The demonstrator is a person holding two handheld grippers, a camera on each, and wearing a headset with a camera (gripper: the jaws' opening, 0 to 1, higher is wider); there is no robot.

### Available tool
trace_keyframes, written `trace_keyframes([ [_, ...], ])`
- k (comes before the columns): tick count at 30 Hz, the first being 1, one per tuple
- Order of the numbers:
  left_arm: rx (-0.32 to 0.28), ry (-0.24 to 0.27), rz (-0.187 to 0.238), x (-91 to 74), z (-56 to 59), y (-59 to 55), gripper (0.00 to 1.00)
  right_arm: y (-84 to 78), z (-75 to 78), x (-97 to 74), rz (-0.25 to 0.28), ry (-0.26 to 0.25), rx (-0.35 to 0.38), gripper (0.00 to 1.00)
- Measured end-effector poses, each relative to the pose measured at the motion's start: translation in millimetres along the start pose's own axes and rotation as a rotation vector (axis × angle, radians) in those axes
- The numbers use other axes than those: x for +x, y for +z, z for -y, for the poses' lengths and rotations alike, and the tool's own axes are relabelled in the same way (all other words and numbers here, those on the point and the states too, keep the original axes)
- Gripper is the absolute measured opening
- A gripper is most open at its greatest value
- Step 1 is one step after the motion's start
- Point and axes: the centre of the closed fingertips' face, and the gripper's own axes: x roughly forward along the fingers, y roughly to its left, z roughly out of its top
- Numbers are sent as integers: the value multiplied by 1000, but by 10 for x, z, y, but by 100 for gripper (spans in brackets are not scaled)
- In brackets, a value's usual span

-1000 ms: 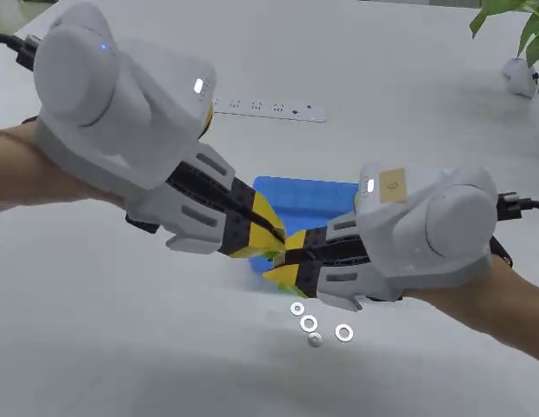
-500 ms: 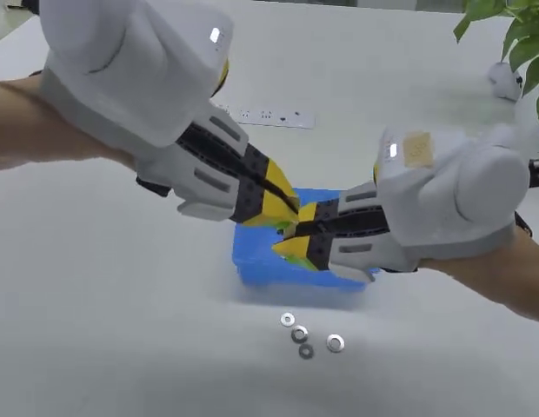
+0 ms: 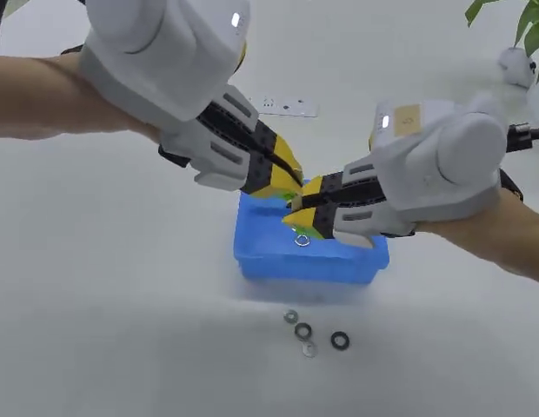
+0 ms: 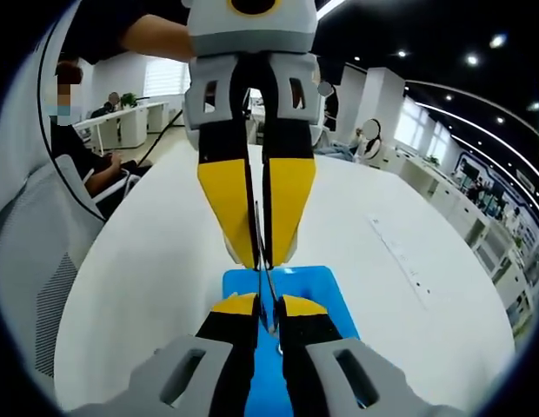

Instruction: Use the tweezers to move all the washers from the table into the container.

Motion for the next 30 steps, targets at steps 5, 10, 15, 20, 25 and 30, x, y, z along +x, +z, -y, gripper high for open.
trace_keyframes([
  [5, -9, -5, -16, 99, -18, -145, 6, -108, -2, 115, -21, 17, 7, 10],
  [10, -28, -14, -22, 140, -29, -242, 6, -168, -21, 202, -18, 36, 30, 10],
  [15, -46, -23, -29, 213, -21, -328, 6, -252, -27, 285, -31, 45, 38, 10],
  [20, -56, -33, -28, 248, -4, -371, 6, -307, -44, 302, -41, 56, 48, 10],
  [25, -68, -35, -21, 252, -9, -351, 6, -308, -34, 292, -29, 56, 62, 10],
  [30, -44, -30, -27, 235, 23, -307, 6, -281, -36, 249, -51, 33, 15, 10],
])
